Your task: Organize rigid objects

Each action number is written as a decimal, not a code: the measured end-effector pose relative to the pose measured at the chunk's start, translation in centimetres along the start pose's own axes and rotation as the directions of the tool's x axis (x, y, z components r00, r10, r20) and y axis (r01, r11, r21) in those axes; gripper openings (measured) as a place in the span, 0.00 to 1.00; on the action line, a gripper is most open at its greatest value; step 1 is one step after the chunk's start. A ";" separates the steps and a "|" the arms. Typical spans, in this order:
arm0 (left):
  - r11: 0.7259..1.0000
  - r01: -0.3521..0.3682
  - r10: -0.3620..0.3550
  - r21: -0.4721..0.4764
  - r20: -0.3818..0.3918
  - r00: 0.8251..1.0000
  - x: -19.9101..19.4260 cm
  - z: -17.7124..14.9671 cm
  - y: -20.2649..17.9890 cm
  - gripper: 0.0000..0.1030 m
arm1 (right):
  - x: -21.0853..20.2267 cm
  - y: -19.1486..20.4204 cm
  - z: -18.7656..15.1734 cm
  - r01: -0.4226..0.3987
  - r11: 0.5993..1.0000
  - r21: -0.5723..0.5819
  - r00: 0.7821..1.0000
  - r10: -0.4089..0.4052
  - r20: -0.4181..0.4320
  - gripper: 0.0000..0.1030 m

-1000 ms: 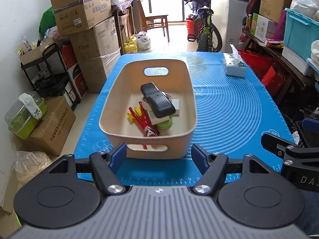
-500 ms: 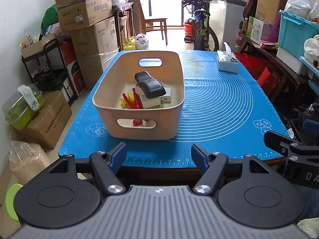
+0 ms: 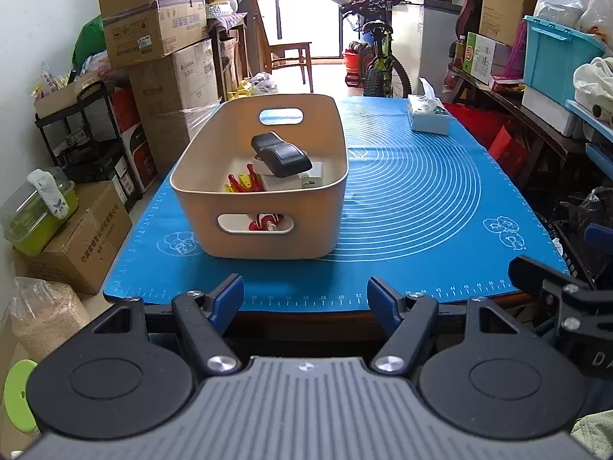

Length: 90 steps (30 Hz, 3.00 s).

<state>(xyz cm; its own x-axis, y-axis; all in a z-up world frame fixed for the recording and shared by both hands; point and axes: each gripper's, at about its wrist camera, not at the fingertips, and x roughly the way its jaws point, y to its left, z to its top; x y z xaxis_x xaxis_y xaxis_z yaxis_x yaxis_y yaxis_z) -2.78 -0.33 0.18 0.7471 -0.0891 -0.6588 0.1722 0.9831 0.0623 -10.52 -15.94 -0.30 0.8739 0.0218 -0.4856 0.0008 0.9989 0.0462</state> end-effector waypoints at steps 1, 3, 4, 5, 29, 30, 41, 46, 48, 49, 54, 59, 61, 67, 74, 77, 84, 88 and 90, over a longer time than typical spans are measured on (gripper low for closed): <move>1.000 0.003 -0.003 0.002 0.002 1.000 0.0 -0.1 0.0 0.70 | 0.0 0.2 -0.2 0.004 1.000 -0.006 1.000 -0.004 0.002 0.97; 1.000 0.008 -0.008 0.008 0.010 1.000 0.1 -0.4 -0.2 0.70 | -0.1 0.3 -0.5 0.001 1.000 -0.015 1.000 -0.001 0.007 0.97; 1.000 0.010 -0.011 0.012 0.014 1.000 0.1 -0.5 -0.3 0.70 | -0.1 0.4 -0.6 0.000 1.000 -0.017 1.000 0.000 0.008 0.97; 1.000 0.013 -0.013 0.016 0.017 1.000 0.1 -0.6 -0.4 0.70 | -0.1 0.4 -0.6 0.002 1.000 -0.017 1.000 -0.002 0.009 0.97; 0.998 0.051 -0.052 0.037 0.034 0.998 0.7 -1.7 -0.6 0.70 | 1.1 -0.2 -1.4 0.036 0.999 0.026 0.999 -0.035 -0.042 0.97; 0.998 0.052 -0.053 0.036 0.035 0.998 0.7 -1.7 -0.6 0.70 | 1.1 -0.3 -1.4 0.036 0.999 0.026 0.999 -0.035 -0.041 0.97; 0.998 0.057 -0.058 0.039 0.036 0.998 0.7 -1.7 -0.8 0.70 | 1.1 -0.1 -1.3 0.037 0.999 0.025 0.999 -0.036 -0.039 0.97; 0.998 0.058 -0.059 0.039 0.035 0.998 0.8 -1.7 -0.7 0.70 | 1.0 0.0 -1.3 0.039 0.999 0.026 0.999 -0.038 -0.034 0.97; 0.997 0.060 -0.061 0.039 0.035 0.998 0.7 -1.7 -0.7 0.70 | 1.1 0.0 -1.3 0.038 0.999 0.024 0.999 -0.037 -0.036 0.97; 0.997 0.060 -0.062 0.039 0.035 0.997 0.7 -1.7 -0.7 0.70 | 1.1 0.0 -1.3 0.039 0.999 0.024 0.999 -0.038 -0.038 0.97; 0.997 0.061 -0.062 0.039 0.036 0.997 0.7 -1.7 -0.6 0.70 | 1.1 0.0 -1.3 0.039 0.999 0.023 0.999 -0.038 -0.037 0.97; 0.997 0.061 -0.062 0.040 0.036 0.997 0.7 -1.7 -0.6 0.70 | 1.1 0.1 -1.3 0.039 0.999 0.024 0.999 -0.038 -0.035 0.97; 0.997 0.061 -0.062 0.040 0.036 0.997 0.7 -1.7 -0.6 0.70 | 1.1 0.1 -1.3 0.039 0.999 0.024 0.999 -0.038 -0.035 0.97; 0.997 0.061 -0.062 0.040 0.037 0.997 0.6 -1.7 -0.6 0.70 | 1.1 0.1 -1.2 0.039 0.999 0.024 0.999 -0.038 -0.035 0.97; 0.997 0.061 -0.062 0.039 0.036 0.997 0.7 -1.8 -0.6 0.70 | 1.1 0.1 -1.2 0.039 0.999 0.024 0.999 -0.038 -0.035 0.97; 0.997 0.060 -0.062 0.040 0.037 0.997 0.7 -1.8 -0.6 0.70 | 1.1 0.1 -1.3 0.039 0.999 0.025 0.999 -0.038 -0.035 0.97; 0.998 0.059 -0.060 0.039 0.038 0.997 0.7 -1.7 -0.4 0.70 | 1.1 0.1 -1.3 0.040 0.999 0.024 0.999 -0.039 -0.036 0.97; 0.998 0.059 -0.060 0.037 0.038 0.997 0.6 -1.7 -0.4 0.70 | 1.1 0.1 -1.3 0.039 0.999 0.024 0.999 -0.038 -0.036 0.97; 0.998 0.059 -0.060 0.038 0.037 0.997 0.7 -1.7 -0.4 0.70 | 1.1 0.1 -1.3 0.039 0.999 0.024 0.999 -0.038 -0.035 0.97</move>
<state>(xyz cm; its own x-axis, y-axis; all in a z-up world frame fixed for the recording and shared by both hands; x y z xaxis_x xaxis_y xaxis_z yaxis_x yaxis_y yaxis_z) -3.43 -0.51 -1.52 0.7588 -0.1540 -0.6329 0.2402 0.9693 0.0521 -10.19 -15.81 -1.94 0.8555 -0.0149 -0.5176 0.0468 0.9977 0.0485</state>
